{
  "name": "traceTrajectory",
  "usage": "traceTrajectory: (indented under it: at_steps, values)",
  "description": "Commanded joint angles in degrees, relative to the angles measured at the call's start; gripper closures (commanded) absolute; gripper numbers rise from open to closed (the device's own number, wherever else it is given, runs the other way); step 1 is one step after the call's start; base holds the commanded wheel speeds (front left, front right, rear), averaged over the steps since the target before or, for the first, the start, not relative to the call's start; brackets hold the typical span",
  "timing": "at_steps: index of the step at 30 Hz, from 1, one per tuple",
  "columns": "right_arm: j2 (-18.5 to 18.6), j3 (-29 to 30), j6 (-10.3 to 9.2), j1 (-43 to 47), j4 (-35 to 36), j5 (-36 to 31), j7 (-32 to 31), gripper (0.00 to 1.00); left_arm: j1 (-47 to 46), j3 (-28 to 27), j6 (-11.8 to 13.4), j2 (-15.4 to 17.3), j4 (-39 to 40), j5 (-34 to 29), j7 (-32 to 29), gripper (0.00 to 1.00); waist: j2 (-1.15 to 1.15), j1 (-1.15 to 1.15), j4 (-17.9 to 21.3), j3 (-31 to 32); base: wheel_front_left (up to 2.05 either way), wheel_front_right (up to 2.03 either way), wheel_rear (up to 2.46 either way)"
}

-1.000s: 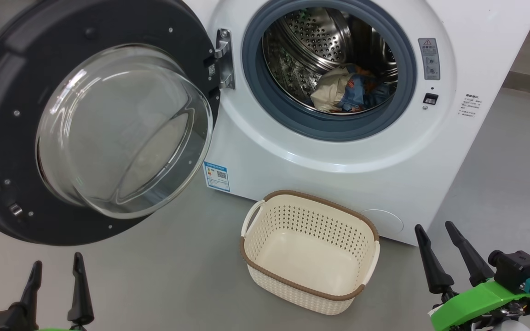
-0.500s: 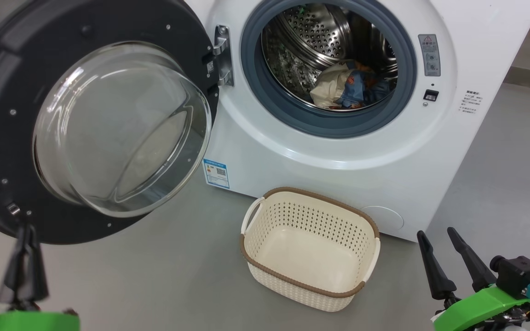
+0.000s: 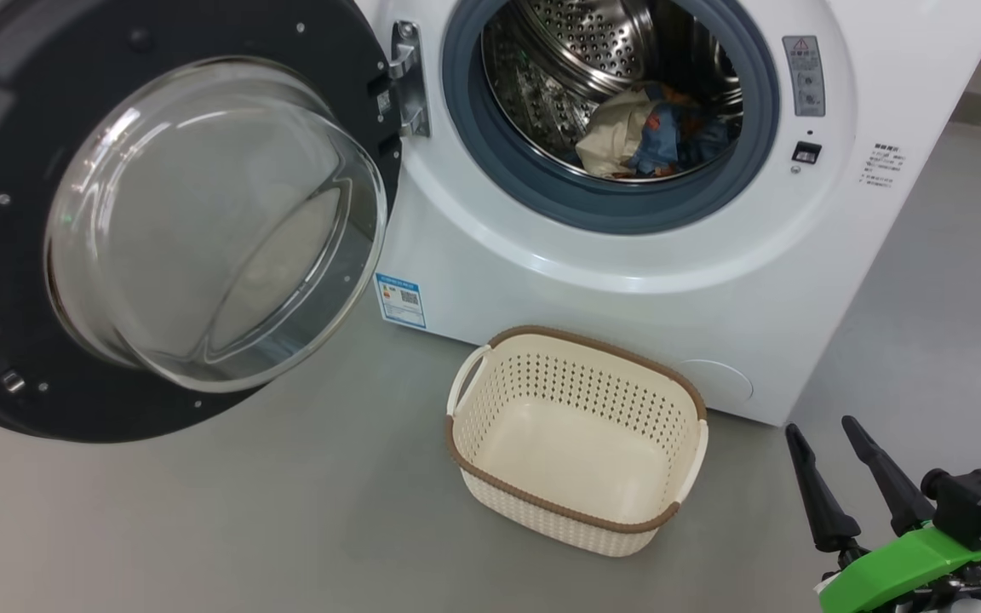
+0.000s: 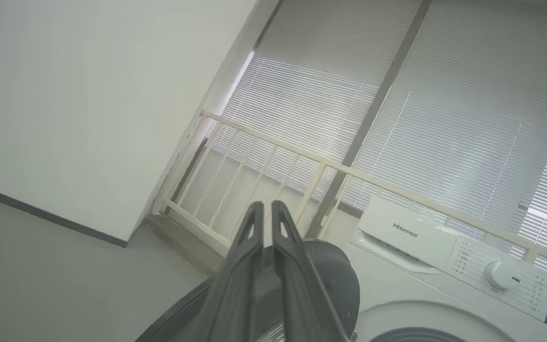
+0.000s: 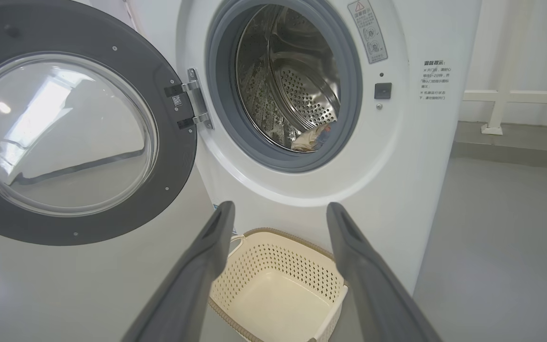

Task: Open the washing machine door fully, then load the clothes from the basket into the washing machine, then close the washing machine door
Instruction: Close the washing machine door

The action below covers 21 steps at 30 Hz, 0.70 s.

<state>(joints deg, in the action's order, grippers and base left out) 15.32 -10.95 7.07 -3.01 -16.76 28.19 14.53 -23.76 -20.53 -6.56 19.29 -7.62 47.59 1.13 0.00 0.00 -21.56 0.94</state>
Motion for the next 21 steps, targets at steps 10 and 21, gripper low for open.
traceTrajectory:
  at_steps: [10,21]
  values:
    - [3.78,-2.23,0.42,-4.97,1.6,-0.6,0.47,0.0,-19.14,-10.94,0.09,8.91,-24.2,16.0,-5.06,1.0,0.0,0.0,1.77,-5.83,0.0,0.0,0.0]
    - [6.42,-2.54,0.42,-8.26,1.78,-0.91,0.47,0.0,-27.26,-16.54,-0.24,15.81,-42.32,22.03,-5.52,1.0,0.0,0.0,5.87,-11.32,0.0,0.0,0.0]
